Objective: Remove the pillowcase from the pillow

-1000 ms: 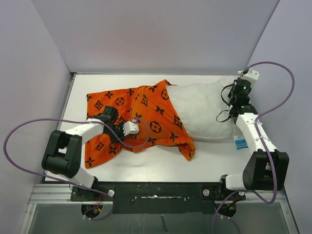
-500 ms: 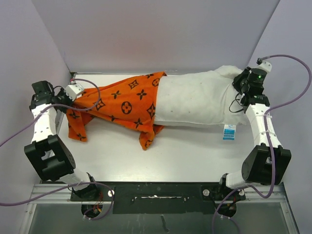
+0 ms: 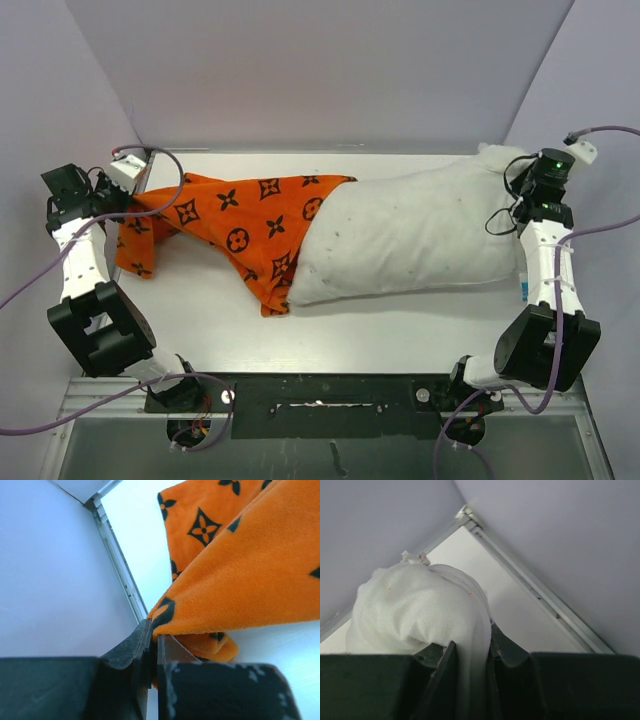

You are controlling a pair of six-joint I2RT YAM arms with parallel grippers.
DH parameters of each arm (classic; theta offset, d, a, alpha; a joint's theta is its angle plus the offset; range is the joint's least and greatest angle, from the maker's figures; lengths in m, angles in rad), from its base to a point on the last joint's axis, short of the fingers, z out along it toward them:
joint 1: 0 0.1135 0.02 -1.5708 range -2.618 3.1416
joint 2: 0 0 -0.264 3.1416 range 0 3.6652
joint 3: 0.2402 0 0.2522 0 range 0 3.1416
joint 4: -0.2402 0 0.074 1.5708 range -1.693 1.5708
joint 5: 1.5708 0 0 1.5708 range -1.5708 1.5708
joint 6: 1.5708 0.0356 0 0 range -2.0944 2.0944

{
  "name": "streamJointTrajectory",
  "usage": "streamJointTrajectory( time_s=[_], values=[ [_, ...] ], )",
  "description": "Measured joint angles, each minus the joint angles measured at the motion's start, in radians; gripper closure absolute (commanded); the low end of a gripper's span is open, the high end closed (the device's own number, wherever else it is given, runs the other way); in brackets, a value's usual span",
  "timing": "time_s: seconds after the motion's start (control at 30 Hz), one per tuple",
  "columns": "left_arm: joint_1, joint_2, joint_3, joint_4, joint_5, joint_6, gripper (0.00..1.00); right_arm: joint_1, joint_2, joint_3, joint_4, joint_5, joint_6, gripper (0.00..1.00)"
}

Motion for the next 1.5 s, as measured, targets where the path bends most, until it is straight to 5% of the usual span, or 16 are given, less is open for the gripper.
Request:
streamJointTrajectory(
  time_s=[0.5, 0.8, 0.97, 1.23, 1.5],
  values=[
    [-0.072, 0.000, 0.010, 0.164, -0.161, -0.125, 1.00, -0.089, -0.061, -0.084, 0.004, 0.248, -0.072, 1.00],
    [0.002, -0.002, 0.094, 0.435, -0.346, -0.392, 1.00, -0.077, -0.123, -0.114, 0.012, 0.369, -0.128, 1.00],
    [0.024, -0.056, 0.148, 0.477, -0.291, -0.513, 1.00, -0.052, -0.123, -0.129, 0.024, 0.375, -0.113, 1.00],
    [-0.270, -0.126, 0.204, 0.372, -0.093, -0.556, 1.00, 0.206, -0.082, -0.211, 0.115, 0.441, -0.113, 1.00],
    [-0.460, 0.011, 0.494, 0.272, -0.100, -0.568, 1.00, 0.300, -0.012, -0.238, 0.128, 0.457, -0.128, 0.97]
  ],
)
